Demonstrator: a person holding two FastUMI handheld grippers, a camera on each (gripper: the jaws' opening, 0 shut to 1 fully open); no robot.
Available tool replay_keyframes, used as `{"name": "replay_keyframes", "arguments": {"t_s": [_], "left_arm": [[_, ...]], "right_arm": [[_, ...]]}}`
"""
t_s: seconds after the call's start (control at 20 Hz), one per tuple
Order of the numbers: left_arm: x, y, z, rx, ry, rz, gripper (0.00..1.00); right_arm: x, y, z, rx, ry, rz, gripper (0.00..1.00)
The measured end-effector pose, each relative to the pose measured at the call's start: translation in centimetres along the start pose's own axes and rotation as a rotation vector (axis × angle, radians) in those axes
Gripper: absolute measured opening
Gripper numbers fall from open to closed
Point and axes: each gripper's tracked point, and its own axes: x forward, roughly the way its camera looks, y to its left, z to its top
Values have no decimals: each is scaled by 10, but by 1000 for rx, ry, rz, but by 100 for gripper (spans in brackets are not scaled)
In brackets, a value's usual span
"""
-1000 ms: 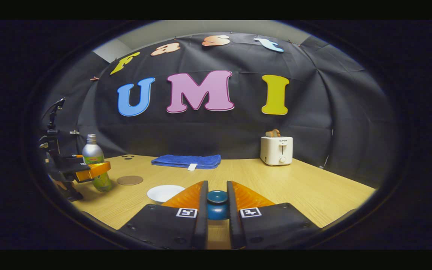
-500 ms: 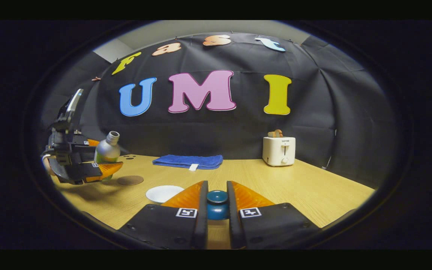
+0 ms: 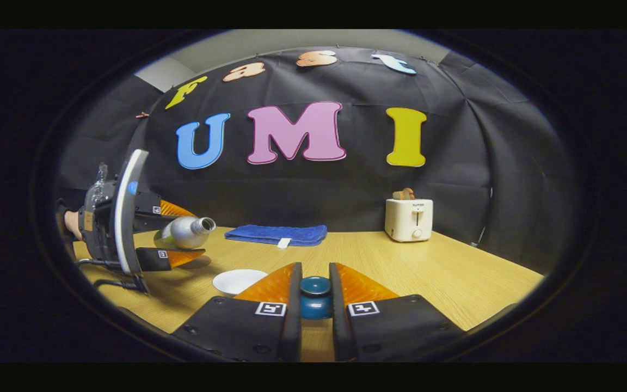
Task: Open the teacup lid with one hand, grasp the water bottle and pour water into the teacup with the other hand; after pouring, place the water bottle on the coaster and then close the teacup lid.
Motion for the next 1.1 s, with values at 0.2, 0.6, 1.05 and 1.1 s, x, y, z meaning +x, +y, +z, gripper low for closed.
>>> {"name": "replay_keyframes", "arguments": {"t_s": [0.2,0.6,1.05,1.1], "left_arm": [[-1,-10,6,154,-4,-53,80],[7,-14,16,402,-8,-110,79],[8,-15,19,607,5,-149,80],[7,-13,21,631,2,-151,79]], "right_arm": [[1,1,0,0,1,9,27],[-1,-16,0,-1,1,-8,31],[-7,-36,1,-1,-2,-33,31],[-6,-36,1,-1,-2,-33,31]]}}
